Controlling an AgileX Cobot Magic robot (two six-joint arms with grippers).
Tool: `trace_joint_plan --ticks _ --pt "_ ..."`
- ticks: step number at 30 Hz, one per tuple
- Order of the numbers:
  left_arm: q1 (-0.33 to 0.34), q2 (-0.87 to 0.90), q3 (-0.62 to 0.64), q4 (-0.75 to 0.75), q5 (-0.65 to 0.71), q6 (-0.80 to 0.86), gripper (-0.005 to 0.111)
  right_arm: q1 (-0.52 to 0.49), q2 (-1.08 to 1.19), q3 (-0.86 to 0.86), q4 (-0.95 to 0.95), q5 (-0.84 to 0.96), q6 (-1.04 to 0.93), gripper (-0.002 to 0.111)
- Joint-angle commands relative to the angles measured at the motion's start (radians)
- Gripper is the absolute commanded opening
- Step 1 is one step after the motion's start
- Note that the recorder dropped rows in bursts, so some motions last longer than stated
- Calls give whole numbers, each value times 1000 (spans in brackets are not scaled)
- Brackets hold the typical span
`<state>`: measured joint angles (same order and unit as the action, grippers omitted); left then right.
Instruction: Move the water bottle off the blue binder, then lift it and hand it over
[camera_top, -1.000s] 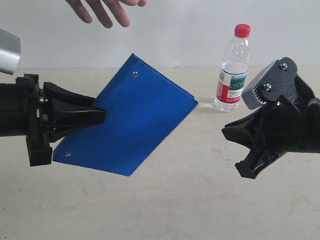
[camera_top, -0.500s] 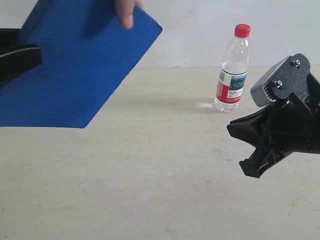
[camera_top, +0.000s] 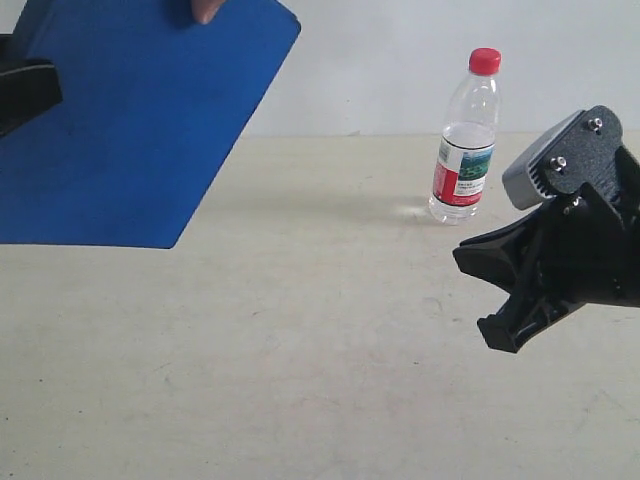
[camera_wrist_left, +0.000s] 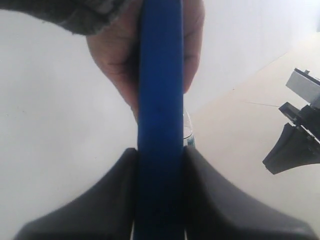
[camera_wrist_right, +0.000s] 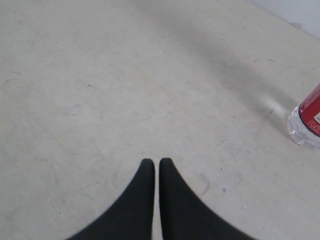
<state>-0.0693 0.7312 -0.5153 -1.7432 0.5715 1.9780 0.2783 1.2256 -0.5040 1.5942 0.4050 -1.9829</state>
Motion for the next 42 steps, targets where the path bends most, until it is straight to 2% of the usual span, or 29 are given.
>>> trace_joint_plan --ticks 1,4,6,9,13,15,17,21,25,29,32,34,37,42 --pt "-2 -2 -2 -1 -6 -2 32 0 -5 4 0 2 0 0" --pt "-2 -2 -2 -1 -71 -40 48 0 -5 4 0 2 0 0" --pt "-2 1 -2 -1 -177 -82 48 0 -5 4 0 3 3 0" --pt "-2 21 -2 -1 -437 -168 37 0 -5 4 0 3 12 0" --pt "0 91 -14 -1 -729 -214 5 0 -5 4 -2 7 19 0" --pt "0 130 -36 28 -825 -272 5 0 -5 4 -4 18 23 0" --pt "0 137 -56 141 -883 -383 5 0 -5 4 -9 40 23 0" --pt "0 21 -41 273 -839 -495 4 0 -5 4 -23 52 21 0" --pt "0 -250 4 301 -833 -558 4 0 -7 4 0 67 12 0" --pt "0 -532 45 326 -769 -558 4 0 -48 4 126 234 -126 0" --pt "0 -678 73 331 -753 -546 4 0 -162 4 150 373 -146 0" --pt "0 -731 94 331 -753 -546 4 0 -277 4 150 404 -136 0" --pt "3 -731 109 323 -733 -546 4 0 -529 4 150 282 -11 0" --pt "3 -731 182 321 -676 -546 4 0 -973 67 -144 12 382 0"
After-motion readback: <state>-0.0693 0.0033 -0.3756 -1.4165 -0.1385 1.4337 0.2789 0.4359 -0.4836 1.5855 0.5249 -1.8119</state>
